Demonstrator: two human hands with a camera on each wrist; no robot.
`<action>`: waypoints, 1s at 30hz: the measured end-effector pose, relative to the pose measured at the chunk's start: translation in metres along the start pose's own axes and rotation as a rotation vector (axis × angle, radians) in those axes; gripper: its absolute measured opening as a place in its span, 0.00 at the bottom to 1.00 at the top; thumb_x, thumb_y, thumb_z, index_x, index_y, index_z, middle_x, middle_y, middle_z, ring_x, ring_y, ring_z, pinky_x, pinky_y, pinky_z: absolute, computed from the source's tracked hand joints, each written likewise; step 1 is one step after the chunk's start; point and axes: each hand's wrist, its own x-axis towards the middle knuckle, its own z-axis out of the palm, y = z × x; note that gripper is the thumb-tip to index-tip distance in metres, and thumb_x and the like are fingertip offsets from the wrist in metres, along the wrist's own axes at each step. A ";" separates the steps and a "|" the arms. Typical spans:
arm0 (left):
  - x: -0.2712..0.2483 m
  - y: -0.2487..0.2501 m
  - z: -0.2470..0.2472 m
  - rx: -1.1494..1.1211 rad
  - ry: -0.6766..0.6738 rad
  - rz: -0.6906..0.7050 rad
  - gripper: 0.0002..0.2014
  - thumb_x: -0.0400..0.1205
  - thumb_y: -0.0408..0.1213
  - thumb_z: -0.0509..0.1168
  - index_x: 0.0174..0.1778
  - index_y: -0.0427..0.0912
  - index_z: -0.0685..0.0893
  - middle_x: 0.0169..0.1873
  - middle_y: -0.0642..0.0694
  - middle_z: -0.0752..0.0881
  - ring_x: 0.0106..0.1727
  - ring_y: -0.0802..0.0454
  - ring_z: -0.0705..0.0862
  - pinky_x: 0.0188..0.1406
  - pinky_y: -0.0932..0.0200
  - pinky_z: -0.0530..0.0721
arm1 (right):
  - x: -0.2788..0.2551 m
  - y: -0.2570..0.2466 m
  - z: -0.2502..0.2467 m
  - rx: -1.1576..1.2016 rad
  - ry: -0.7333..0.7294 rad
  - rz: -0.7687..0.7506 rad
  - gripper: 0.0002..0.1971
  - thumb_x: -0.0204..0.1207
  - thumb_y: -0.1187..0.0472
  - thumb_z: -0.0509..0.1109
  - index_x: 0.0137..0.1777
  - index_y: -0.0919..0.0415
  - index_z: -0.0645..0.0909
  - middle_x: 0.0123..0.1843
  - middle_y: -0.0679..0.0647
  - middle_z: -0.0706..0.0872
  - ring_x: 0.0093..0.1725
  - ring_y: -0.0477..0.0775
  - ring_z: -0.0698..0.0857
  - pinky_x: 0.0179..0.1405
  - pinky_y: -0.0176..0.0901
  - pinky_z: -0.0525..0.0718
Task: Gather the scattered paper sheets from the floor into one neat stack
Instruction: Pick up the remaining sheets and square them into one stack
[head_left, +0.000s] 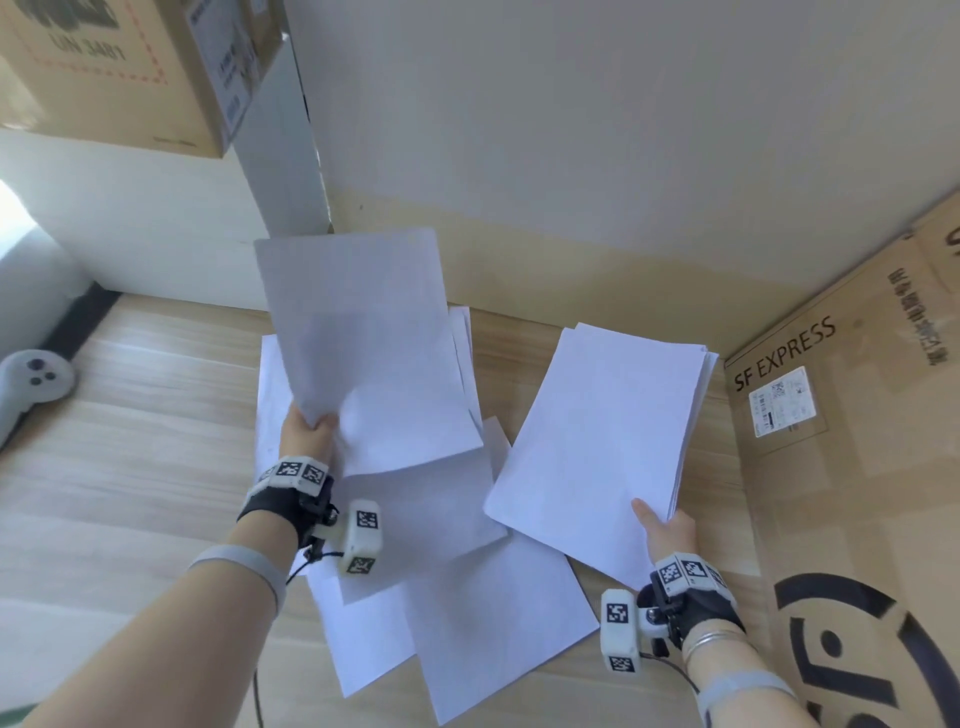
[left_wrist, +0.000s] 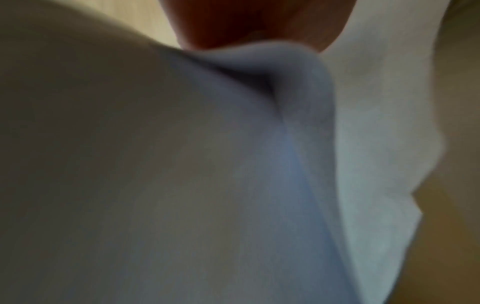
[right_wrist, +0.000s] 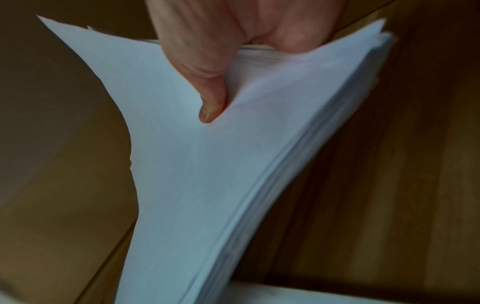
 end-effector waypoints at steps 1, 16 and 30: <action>0.004 0.004 -0.004 -0.030 0.015 0.000 0.21 0.80 0.26 0.60 0.70 0.32 0.73 0.62 0.29 0.82 0.61 0.34 0.82 0.55 0.50 0.76 | 0.001 0.000 -0.001 0.003 -0.001 -0.001 0.17 0.77 0.65 0.68 0.60 0.79 0.77 0.61 0.73 0.83 0.50 0.60 0.80 0.53 0.47 0.75; 0.016 0.035 -0.014 -0.156 -0.073 -0.141 0.19 0.79 0.36 0.64 0.65 0.34 0.74 0.54 0.28 0.85 0.49 0.41 0.89 0.53 0.46 0.86 | -0.020 -0.021 0.018 0.010 -0.101 0.008 0.19 0.76 0.66 0.69 0.62 0.78 0.77 0.57 0.68 0.84 0.51 0.59 0.81 0.54 0.47 0.77; -0.031 0.027 0.041 0.020 -0.542 -0.094 0.28 0.66 0.32 0.77 0.59 0.45 0.71 0.56 0.37 0.85 0.55 0.39 0.84 0.60 0.37 0.82 | -0.064 -0.064 0.058 -0.054 -0.448 -0.078 0.12 0.81 0.69 0.60 0.38 0.64 0.81 0.37 0.54 0.83 0.39 0.50 0.79 0.39 0.39 0.78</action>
